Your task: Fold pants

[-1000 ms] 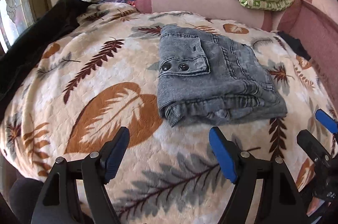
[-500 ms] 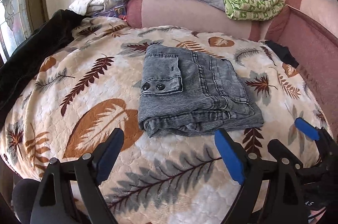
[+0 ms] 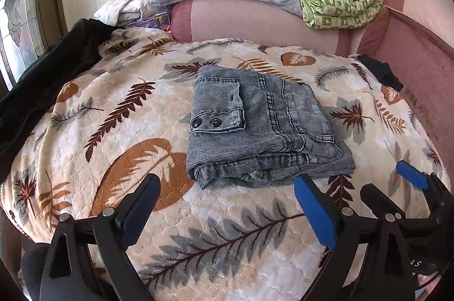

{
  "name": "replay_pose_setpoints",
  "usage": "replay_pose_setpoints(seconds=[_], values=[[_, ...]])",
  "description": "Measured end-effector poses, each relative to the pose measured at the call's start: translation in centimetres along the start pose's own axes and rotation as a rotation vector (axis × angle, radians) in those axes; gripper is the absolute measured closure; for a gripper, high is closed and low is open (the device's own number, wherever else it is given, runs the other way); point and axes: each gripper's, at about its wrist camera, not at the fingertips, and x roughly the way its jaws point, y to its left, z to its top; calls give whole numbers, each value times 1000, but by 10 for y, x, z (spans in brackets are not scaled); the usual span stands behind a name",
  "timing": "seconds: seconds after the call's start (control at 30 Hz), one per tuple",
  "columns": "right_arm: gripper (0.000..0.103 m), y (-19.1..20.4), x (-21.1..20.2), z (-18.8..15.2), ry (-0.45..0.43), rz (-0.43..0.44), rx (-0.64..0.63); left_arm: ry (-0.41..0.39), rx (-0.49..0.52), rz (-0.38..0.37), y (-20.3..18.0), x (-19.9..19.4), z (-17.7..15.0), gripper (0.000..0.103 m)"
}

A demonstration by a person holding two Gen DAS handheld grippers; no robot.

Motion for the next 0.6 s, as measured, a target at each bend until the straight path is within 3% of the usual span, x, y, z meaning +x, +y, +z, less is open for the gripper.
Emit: replay_pose_setpoints(seconds=[0.6], values=[[2, -5, 5, 0, 13, -18, 18, -13, -19, -22, 2, 5, 9, 4]])
